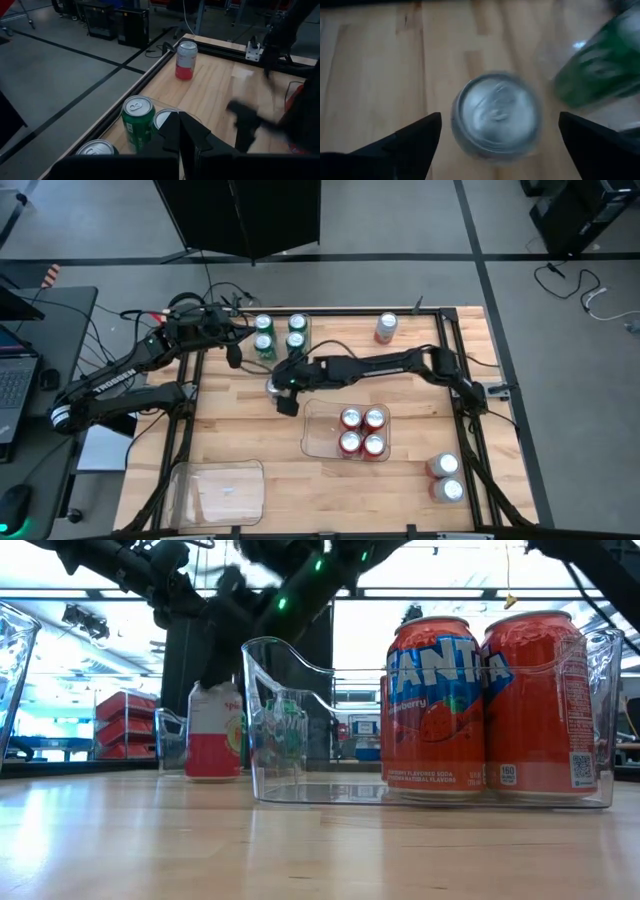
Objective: Sort soda cans
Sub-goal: Move the pink white soda can from top right to top left
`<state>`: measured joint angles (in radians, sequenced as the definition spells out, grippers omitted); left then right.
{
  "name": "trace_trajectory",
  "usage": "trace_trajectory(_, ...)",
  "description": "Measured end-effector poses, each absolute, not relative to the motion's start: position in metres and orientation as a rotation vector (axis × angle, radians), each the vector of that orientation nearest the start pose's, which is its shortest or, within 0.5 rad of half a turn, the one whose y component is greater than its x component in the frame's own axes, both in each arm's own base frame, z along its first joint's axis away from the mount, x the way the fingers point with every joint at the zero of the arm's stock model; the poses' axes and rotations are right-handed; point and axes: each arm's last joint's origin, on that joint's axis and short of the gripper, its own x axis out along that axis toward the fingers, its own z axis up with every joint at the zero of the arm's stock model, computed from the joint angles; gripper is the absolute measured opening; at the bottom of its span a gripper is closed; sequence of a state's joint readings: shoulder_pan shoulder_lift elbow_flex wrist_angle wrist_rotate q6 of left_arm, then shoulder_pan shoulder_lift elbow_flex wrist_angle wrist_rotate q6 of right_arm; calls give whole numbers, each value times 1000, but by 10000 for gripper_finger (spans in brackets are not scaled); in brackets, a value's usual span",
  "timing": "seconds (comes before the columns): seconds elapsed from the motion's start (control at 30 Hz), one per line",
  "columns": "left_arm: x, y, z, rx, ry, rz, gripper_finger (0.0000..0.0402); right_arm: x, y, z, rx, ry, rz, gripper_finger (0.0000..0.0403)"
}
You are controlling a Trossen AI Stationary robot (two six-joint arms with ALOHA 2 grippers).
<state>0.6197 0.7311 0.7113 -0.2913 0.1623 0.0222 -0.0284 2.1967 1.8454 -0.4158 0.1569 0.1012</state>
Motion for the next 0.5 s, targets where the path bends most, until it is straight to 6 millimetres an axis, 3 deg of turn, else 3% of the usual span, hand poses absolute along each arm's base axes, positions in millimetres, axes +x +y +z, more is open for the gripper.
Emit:
trace_trajectory(0.17,134,90,305,-98,295,450,0,466,-22,279,-73,732,-326,396)
trace_trajectory(0.37,134,90,304,-102,308,450,0,405,-33,341,-133,809,-540,396)
trace_trajectory(0.5,133,89,303,-94,327,447,0,367,-52,342,-58,894,-644,388)
